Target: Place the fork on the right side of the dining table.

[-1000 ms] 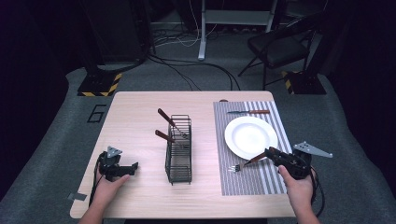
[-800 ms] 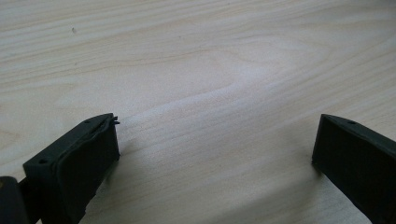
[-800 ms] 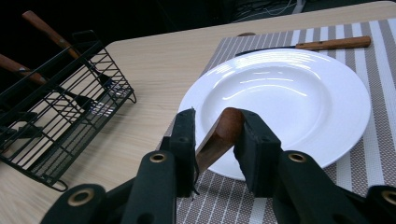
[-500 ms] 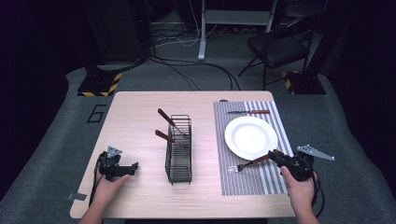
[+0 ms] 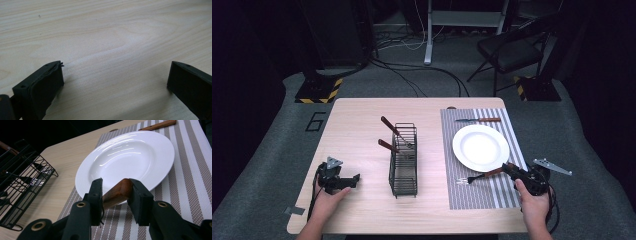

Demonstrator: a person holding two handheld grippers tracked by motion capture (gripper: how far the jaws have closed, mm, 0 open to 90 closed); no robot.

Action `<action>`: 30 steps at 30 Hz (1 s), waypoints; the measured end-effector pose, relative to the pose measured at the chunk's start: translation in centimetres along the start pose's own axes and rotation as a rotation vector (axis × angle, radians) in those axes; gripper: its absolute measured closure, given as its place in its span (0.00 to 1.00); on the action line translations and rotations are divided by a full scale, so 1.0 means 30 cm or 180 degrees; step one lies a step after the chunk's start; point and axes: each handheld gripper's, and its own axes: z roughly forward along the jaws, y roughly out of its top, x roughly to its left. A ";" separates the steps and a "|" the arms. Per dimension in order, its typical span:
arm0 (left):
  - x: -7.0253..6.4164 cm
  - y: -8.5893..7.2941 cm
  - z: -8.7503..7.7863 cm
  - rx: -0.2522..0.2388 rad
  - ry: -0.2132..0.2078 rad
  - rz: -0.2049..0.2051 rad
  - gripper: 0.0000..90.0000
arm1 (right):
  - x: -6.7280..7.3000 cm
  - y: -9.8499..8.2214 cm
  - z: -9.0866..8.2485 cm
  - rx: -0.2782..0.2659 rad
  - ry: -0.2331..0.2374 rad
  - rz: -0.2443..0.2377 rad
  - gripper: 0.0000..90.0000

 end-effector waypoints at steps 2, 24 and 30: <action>0.000 0.000 -0.001 0.0011 0.0002 0.0003 0.00 | -0.015 -0.008 0.003 -0.0023 -0.0013 0.0010 0.72; 0.000 0.000 0.000 0.0001 0.0000 0.0000 0.00 | -0.125 -0.075 0.032 0.0030 -0.0058 0.0400 0.66; 0.000 0.000 0.000 0.0003 0.0000 0.0000 0.00 | -0.151 -0.083 0.041 0.0049 -0.0071 0.0499 0.65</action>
